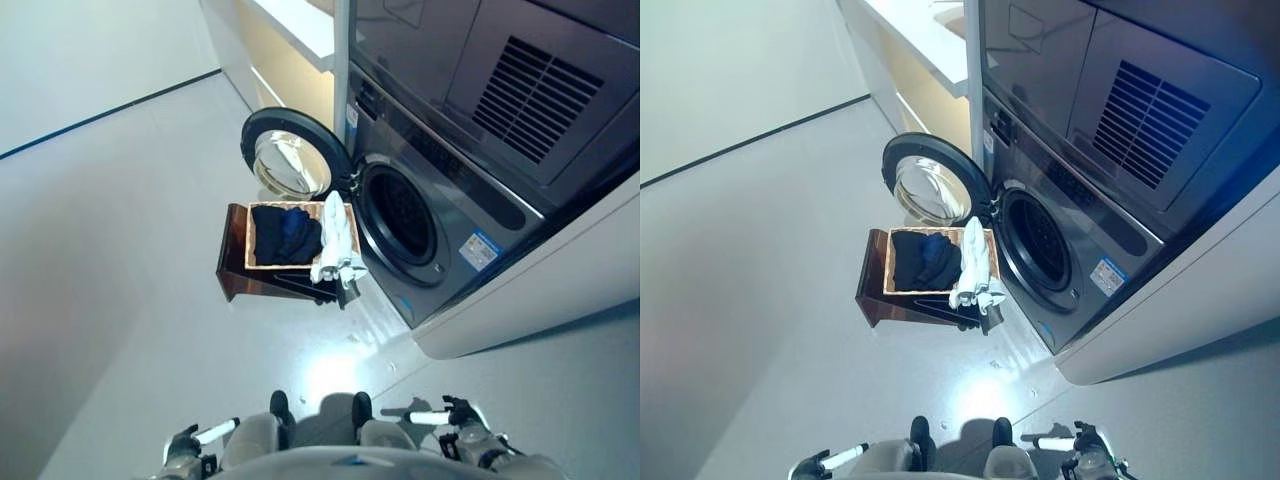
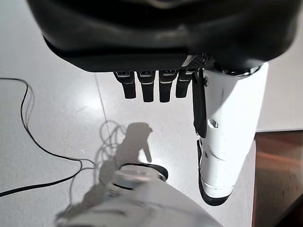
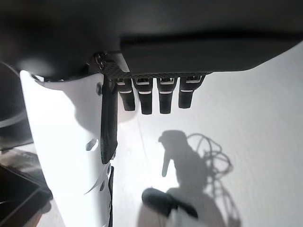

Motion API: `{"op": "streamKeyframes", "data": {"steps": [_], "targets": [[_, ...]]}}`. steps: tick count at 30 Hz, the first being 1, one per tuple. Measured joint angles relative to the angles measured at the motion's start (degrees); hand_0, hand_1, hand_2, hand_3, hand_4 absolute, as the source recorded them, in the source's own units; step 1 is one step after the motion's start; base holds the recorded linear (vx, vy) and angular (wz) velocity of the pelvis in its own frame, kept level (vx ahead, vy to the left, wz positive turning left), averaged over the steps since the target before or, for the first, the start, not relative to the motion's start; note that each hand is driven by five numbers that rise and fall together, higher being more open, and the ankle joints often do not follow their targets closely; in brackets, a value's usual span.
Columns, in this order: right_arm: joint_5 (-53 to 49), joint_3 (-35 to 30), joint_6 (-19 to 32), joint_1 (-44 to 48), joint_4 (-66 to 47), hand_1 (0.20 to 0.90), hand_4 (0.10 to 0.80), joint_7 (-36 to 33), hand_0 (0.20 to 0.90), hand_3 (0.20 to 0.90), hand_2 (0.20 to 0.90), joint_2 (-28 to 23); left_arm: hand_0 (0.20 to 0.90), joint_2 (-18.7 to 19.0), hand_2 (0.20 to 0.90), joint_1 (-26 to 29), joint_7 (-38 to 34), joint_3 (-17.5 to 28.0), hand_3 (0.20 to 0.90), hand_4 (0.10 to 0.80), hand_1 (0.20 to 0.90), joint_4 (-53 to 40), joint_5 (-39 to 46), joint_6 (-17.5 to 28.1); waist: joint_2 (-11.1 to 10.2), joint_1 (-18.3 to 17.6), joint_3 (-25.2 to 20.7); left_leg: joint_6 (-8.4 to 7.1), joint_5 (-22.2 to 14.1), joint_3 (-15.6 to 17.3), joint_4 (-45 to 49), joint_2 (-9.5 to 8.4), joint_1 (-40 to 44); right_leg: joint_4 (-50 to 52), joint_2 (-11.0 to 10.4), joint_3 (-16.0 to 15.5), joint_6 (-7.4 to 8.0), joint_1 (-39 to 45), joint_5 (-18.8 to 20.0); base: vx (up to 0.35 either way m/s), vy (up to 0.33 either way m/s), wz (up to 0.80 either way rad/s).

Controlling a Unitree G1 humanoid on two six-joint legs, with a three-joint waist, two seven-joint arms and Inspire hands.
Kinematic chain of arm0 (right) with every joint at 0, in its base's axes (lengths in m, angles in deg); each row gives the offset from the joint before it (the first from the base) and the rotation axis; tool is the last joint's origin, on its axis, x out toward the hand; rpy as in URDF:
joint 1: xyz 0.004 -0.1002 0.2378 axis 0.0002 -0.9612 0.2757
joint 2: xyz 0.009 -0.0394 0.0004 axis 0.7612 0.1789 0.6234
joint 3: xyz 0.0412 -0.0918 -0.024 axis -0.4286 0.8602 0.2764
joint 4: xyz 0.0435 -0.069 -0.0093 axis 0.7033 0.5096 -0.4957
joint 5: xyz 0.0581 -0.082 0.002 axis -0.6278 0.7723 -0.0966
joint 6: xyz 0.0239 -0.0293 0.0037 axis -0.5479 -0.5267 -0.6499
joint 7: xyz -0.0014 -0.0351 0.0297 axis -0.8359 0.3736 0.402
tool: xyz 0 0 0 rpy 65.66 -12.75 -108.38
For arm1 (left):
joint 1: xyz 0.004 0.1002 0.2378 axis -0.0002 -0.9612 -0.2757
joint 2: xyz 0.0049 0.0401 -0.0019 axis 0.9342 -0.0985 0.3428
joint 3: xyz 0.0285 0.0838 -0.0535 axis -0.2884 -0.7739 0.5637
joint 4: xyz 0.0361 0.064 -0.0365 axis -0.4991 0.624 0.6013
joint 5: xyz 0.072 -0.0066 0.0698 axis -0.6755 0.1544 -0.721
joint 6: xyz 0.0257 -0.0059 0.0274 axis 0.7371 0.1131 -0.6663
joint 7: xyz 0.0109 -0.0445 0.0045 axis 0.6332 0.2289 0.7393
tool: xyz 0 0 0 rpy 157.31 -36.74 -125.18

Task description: Pick up the clothes and place them into the washing machine

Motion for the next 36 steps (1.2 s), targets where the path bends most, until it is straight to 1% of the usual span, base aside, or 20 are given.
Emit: {"op": "streamKeyframes", "data": {"steps": [1, 3, 6, 8, 9, 11, 12, 13, 14, 15, 17, 20, 23, 26, 29, 31, 33, 34, 35, 36], "targets": [[0.0, 0.0, -0.1, 0.8, 0.4, 0.900, 0.800, -0.1, 0.900, 0.900, 0.900, -0.5, 0.900, -0.1, 0.900, 0.2, -0.1, -0.1, 0.900, 0.800, 0.900, 0.0, 0.5, 0.0, 0.1, 0.3, 0.5, 0.11, 0.0, -0.1, -3.5, -0.53, 0.0, 0.0, 0.0, 0.0, -0.17, -0.2, -0.1, 0.164, 0.042, 0.15], [0.0, -0.4, -0.1, 1.5, 0.9, 0.900, 0.800, -0.8, 0.900, 0.900, 0.900, -0.9, 0.900, -0.3, 0.900, 0.2, -0.6, -0.2, 0.900, 0.800, 0.900, 0.0, 1.7, 0.1, 0.5, 0.3, 0.8, 0.19, 0.2, 0.0, -11.5, 0.27, -0.1, -0.1, 0.6, 0.1, -0.32, -1.0, -0.1, 0.194, 0.102, 0.04], [-0.5, -1.0, 0.0, 1.9, 0.9, 0.900, 0.800, -1.0, 0.900, 0.900, 0.900, -0.9, 0.900, -0.3, 0.900, 1.1, -0.9, -0.2, 0.900, 0.800, 0.900, 0.3, 3.1, 0.0, 0.8, 0.4, 2.1, 0.03, 0.8, 0.8, -17.5, 4.82, -2.8, -0.1, 2.1, 1.0, -0.37, -1.9, -0.2, 0.293, 0.234, -0.18], [-2.2, -1.2, 0.0, 1.8, 1.4, 0.900, 0.800, -1.1, 0.900, 0.900, 0.900, -0.9, 0.900, -0.7, 0.900, 0.9, -1.5, 0.0, 0.900, 0.800, 0.900, 0.1, 4.8, 0.0, 1.3, 1.7, 2.5, 0.00, 0.9, 3.6, -17.4, 9.98, -3.8, -0.1, 3.2, 2.3, 0.09, -1.7, -0.5, 0.245, 0.242, -0.45], [-2.5, -1.2, 0.0, 1.5, 1.5, 0.900, 0.800, -1.1, 0.900, 0.900, 0.900, -0.9, 0.900, -0.7, 0.900, 0.9, -1.7, -0.1, 0.900, 0.800, 0.900, 0.0, 5.1, 0.0, 1.4, 1.8, 2.4, 0.01, 0.9, 4.2, -17.2, 10.70, -3.8, 0.0, 3.1, 2.6, 0.19, -1.5, -0.5, 0.254, 0.211, -0.24], [-3.9, -2.9, -0.1, 0.7, 3.0, 0.900, 0.800, -1.1, 0.900, 0.900, 0.900, -0.8, 0.900, -0.8, 0.900, 1.1, -2.0, -0.2, 0.900, 0.800, 0.900, 0.0, 5.0, -0.1, 2.1, 1.7, 2.5, 0.17, 0.9, 7.0, -17.4, 11.24, -2.8, 0.1, 2.5, 2.9, 2.81, 0.5, -2.2, 0.396, 0.248, -0.07], [-4.6, -2.9, -0.2, 0.3, 3.5, 0.900, 0.800, -1.0, 0.900, 0.900, 0.900, -0.9, 0.900, -1.0, 0.900, 1.0, -2.0, -0.2, 0.900, 0.800, 0.900, 0.0, 5.0, -0.1, 2.5, 1.7, 2.4, 0.28, 0.8, 7.6, -17.5, 11.21, -2.0, 0.1, 2.3, 2.9, 3.60, 1.2, -2.7, 0.376, 0.213, -0.13], [-4.7, -3.4, -0.2, -0.7, 4.7, 0.900, 0.800, -0.9, 0.900, 0.900, 0.900, -1.0, 0.900, -1.4, 0.900, 0.6, -1.9, -0.3, 0.900, 0.800, 0.900, 0.0, 5.0, -0.3, 3.4, 1.5, 1.9, 0.81, 0.2, 8.0, -15.7, 10.92, 0.4, 0.1, 1.7, 3.1, 5.72, 3.4, -4.1, 0.174, 0.121, -0.33], [-5.8, -3.3, -0.1, -1.7, 5.0, 0.900, 0.800, -1.0, 0.900, 0.900, 0.900, 0.3, 0.900, -0.6, 0.900, 0.1, -1.8, -0.2, 0.900, 0.800, 0.900, -0.7, 4.9, -0.3, 1.4, 2.1, 1.4, 7.16, 1.3, 9.8, -15.7, 8.93, 2.2, 0.0, -0.5, 3.6, 6.81, 4.2, -5.2, 0.179, 0.146, -0.47], [-6.6, -2.1, -0.1, -1.2, 4.6, 0.900, 0.800, -0.9, 0.900, 0.900, 0.900, 2.6, 0.900, 1.4, 0.900, -0.1, -2.1, -0.2, 0.900, 0.800, 0.900, -2.3, 5.0, 0.2, -1.2, 2.8, 0.6, 8.27, 0.3, 12.3, -15.3, 7.25, 2.0, 0.1, -3.0, 3.4, 6.47, 3.6, -5.2, 0.062, 0.085, -0.55], [-6.6, 0.7, -0.1, 0.6, 3.9, 0.900, 0.800, -0.6, 0.900, 0.900, 0.900, 6.3, 0.900, 4.4, 0.900, 1.8, -2.0, -0.1, 0.900, 0.800, 0.900, -3.5, 5.1, 0.7, -4.7, 4.0, 0.2, 9.92, -0.5, 14.5, -15.1, 5.72, 0.9, 0.7, -4.9, 3.1, 7.10, 0.9, -4.0, 0.054, 0.059, -0.42], [-6.5, 1.9, 0.0, 2.8, 0.5, 0.900, 0.800, -0.6, 0.900, 0.900, 0.900, 8.1, 0.900, 5.9, 0.900, 6.9, -2.1, -0.1, 0.900, 0.800, 0.900, -4.4, 5.3, 1.9, -5.6, 4.4, 0.2, 11.15, -1.5, 14.1, -14.3, 3.84, -0.5, 0.0, -6.2, 3.0, 8.95, -0.2, -2.3, 0.097, 0.092, -0.04], [-5.4, 2.3, 1.4, 7.6, -2.3, 0.900, 0.800, -0.6, 0.900, 0.900, 0.900, 8.0, 0.900, 5.3, 0.900, 8.7, -2.0, 0.0, 0.900, 0.800, 0.900, -6.5, 5.5, 3.5, -5.5, 5.0, 0.2, 11.05, -4.0, 13.1, -10.6, 3.03, -3.2, 0.2, -7.4, 2.8, 10.69, -1.8, -2.1, 0.107, 0.097, -0.20], [-5.5, 1.4, 1.7, 9.9, -2.6, 0.900, 0.800, -0.7, 0.900, 0.900, 0.900, 7.3, 0.900, 2.9, 0.900, 8.8, -1.9, -0.3, 0.900, 0.800, 0.900, -5.7, 5.2, 2.8, -5.7, 5.0, 0.0, 10.72, -9.5, 12.3, -1.8, 2.24, -7.1, 0.3, -8.6, 2.1, 13.00, -0.8, -4.5, 0.218, 0.207, 0.09], [-5.8, 1.2, 1.5, 8.8, -1.7, 0.900, 0.800, -0.8, 0.900, 0.900, 0.900, 4.8, 0.900, -0.2, 0.900, 8.2, -1.5, -0.6, 0.900, 0.800, 0.900, -3.9, 5.1, 1.3, -4.4, 4.5, -1.1, 11.72, -11.9, 11.4, 0.1, 1.03, -7.9, 3.5, -9.3, 1.1, 12.34, -1.3, -5.1, 0.186, 0.225, 0.25], [-6.2, 1.3, 1.1, 7.6, -1.7, 0.900, 0.800, -0.8, 0.900, 0.900, 0.900, 3.0, 0.900, -0.7, 0.900, 6.6, -0.6, -1.4, 0.900, 0.800, 0.900, -3.1, 3.3, 0.5, -2.1, 2.7, -1.6, 13.54, -9.7, 9.3, -3.2, 1.43, -6.2, 20.8, -9.2, 3.4, 11.34, -9.8, -6.5, 0.101, 0.179, 0.20], [-6.7, 2.0, 1.2, 6.8, -1.8, 0.900, 0.800, -0.8, 0.900, 0.900, 0.900, 3.4, 0.900, 1.2, 0.900, 5.7, -0.7, -3.7, 0.900, 0.800, 0.900, -2.9, 1.8, -0.1, -1.8, 1.6, -1.4, 14.71, -8.1, 9.3, -9.2, 1.17, -1.9, 31.1, -8.8, 5.8, 10.50, -17.0, -8.8, 0.184, 0.003, -0.05], [-6.7, 2.2, 1.2, 6.2, -2.4, 0.900, 0.800, -0.8, 0.900, 0.900, 0.900, 3.5, 0.900, 1.7, 0.900, 5.6, -0.7, -4.0, 0.900, 0.800, 0.900, -2.7, 1.6, -0.1, -1.5, 1.4, -1.2, 14.57, -7.2, 9.3, -10.9, 1.23, -0.7, 29.2, -8.4, 5.7, 9.84, -17.6, -9.1, 0.175, -0.089, -0.27], [-6.7, 2.3, 1.1, 5.4, -3.1, 0.900, 0.800, -0.8, 0.900, 0.900, 0.900, 3.8, 0.900, 2.5, 0.900, 5.1, -0.8, -4.0, 0.900, 0.800, 0.900, -2.7, 1.4, -0.1, -1.5, 1.4, -1.2, 14.50, -5.5, 10.6, -14.4, 0.96, 1.6, 19.2, -8.1, 1.9, 10.17, -17.8, -8.3, 0.044, -0.082, -0.17], [-6.7, 2.3, 1.1, 5.3, -3.4, 0.900, 0.800, -0.8, 0.900, 0.900, 0.900, 3.9, 0.900, 3.2, 0.900, 5.4, -0.8, -4.0, 0.900, 0.800, 0.900, -2.7, 1.3, 0.0, -1.6, 1.4, -0.7, 14.52, -5.4, 10.9, -14.9, 0.78, 2.2, 16.0, -7.8, 0.7, 10.29, -18.1, -6.9, 0.117, -0.212, -0.01]]}}
